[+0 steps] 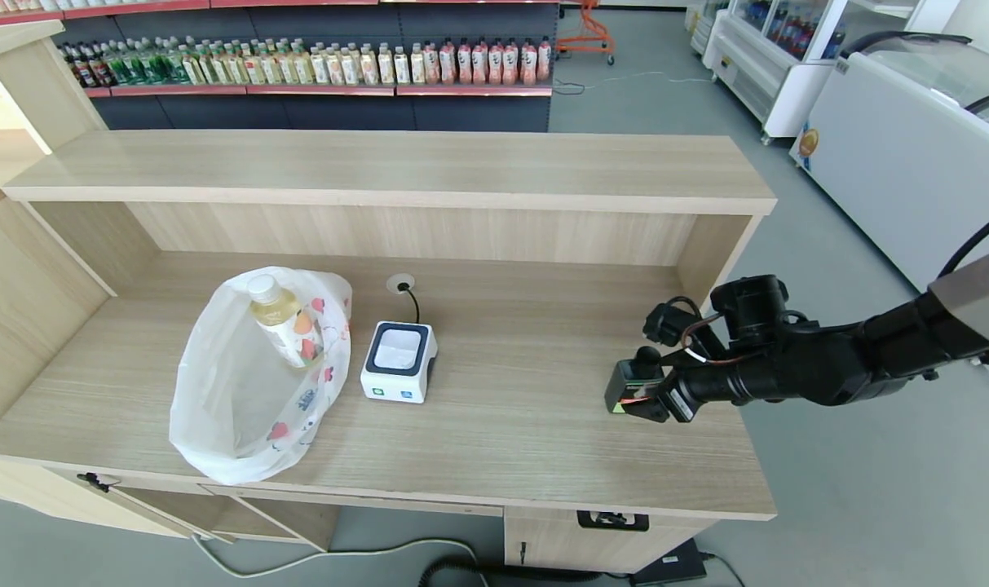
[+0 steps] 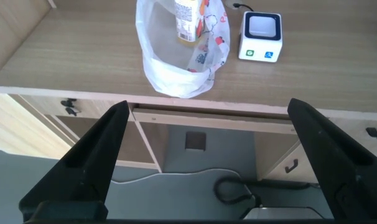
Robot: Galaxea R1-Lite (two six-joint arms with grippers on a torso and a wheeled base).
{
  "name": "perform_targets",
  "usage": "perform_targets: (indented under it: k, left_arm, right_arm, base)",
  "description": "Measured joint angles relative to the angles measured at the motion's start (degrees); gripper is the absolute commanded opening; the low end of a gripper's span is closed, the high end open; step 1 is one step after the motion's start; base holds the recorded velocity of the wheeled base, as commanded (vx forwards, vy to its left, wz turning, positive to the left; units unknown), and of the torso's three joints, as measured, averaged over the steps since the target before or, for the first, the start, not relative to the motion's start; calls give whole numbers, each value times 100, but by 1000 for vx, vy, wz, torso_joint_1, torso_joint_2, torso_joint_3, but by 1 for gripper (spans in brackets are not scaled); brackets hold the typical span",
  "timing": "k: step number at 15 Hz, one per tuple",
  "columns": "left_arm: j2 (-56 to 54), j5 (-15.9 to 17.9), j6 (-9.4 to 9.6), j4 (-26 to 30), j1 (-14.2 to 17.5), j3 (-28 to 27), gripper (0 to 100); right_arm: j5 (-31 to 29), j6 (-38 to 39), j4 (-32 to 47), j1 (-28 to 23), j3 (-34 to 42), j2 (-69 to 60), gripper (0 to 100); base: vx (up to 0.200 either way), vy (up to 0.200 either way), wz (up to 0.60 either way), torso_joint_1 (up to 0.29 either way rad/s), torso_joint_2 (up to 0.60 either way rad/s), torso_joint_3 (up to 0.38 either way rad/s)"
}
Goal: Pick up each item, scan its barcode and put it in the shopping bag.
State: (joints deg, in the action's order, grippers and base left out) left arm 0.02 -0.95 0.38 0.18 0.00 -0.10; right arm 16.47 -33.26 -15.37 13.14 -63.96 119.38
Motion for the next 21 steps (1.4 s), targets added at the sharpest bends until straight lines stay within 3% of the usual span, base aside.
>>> perform_targets:
  k: [4, 5, 15, 19, 21]
  left_arm:
    - [0, 0, 0, 0, 0, 0, 100]
    - [0, 0, 0, 0, 0, 0, 100]
    - [0, 0, -2, 0, 0, 2, 100]
    - [0, 0, -2, 0, 0, 2, 100]
    - [0, 0, -2, 0, 0, 2, 100]
  right_arm:
    - [2, 4, -4, 96, -323, 226, 100]
    - [4, 6, -6, 129, -378, 278, 0]
    - [-18, 24, -600, 347, -207, 466, 0]
    - [-71, 13, -753, 140, 305, -568, 0]
    - [-104, -495, -833, -168, 931, -1484, 0]
  base:
    - [0, 0, 0, 0, 0, 0]
    - [0, 0, 0, 0, 0, 0]
    - [0, 0, 0, 0, 0, 0]
    - [0, 0, 0, 0, 0, 0]
    - [0, 0, 0, 0, 0, 0]
